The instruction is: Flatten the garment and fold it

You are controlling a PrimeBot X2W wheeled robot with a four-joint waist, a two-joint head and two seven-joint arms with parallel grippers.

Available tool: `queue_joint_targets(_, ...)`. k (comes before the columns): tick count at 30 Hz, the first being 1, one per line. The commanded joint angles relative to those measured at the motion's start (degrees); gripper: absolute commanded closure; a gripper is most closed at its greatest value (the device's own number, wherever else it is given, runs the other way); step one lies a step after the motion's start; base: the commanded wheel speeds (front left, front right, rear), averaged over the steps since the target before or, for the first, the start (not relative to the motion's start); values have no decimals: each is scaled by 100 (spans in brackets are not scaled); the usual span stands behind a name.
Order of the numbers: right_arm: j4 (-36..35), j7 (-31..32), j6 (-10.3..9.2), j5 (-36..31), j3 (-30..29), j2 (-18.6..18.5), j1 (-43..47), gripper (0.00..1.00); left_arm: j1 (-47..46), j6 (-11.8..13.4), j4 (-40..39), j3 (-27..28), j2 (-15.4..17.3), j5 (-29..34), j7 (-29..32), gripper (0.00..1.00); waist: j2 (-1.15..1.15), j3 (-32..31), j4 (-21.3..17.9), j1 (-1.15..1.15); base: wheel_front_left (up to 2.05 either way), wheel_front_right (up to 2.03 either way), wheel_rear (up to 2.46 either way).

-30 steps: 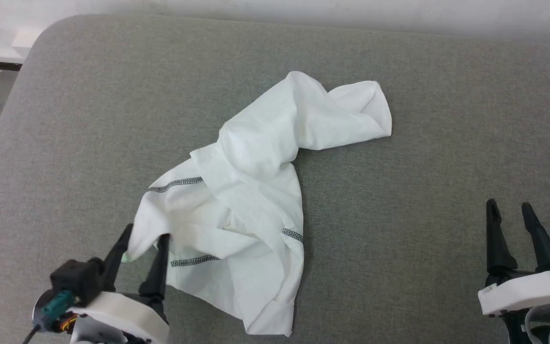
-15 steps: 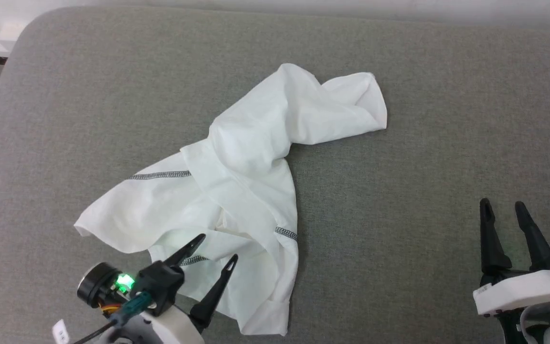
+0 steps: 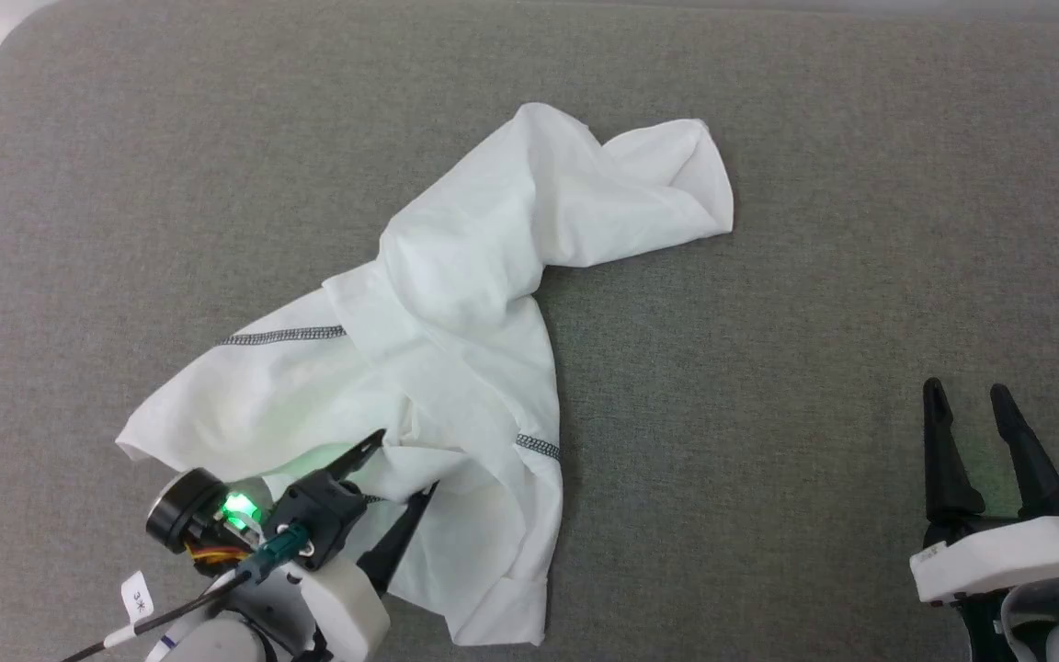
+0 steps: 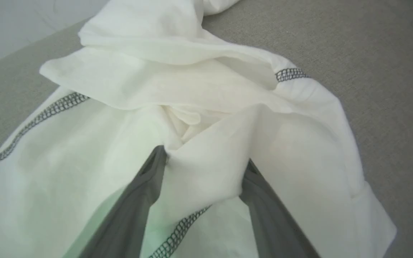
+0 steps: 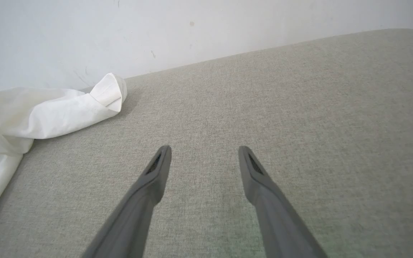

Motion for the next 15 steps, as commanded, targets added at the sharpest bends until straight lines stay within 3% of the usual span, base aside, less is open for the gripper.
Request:
queue_joint_targets(1,11,-24,-5,25,-8,9,-104,0,-92,-36,13,9,-47,-41,-65,93,0,-6,6,-1,0,0,0)
queue_joint_targets(2,20,-26,-5,29,-13,9,-107,0,-96,-35,14,18,-71,-74,-101,100,0,-13,13,-1,0,0,0)
queue_joint_targets(8,72,-39,-5,62,-33,9,-138,0,-110,-58,-152,128,-152,-323,-344,100,0,-80,57,-1,0,0,0)
queue_joint_targets(15,186,-102,-5,136,-14,9,-154,0,-449,-230,-931,306,-611,-1113,-801,100,0,-186,102,-1,0,0,0)
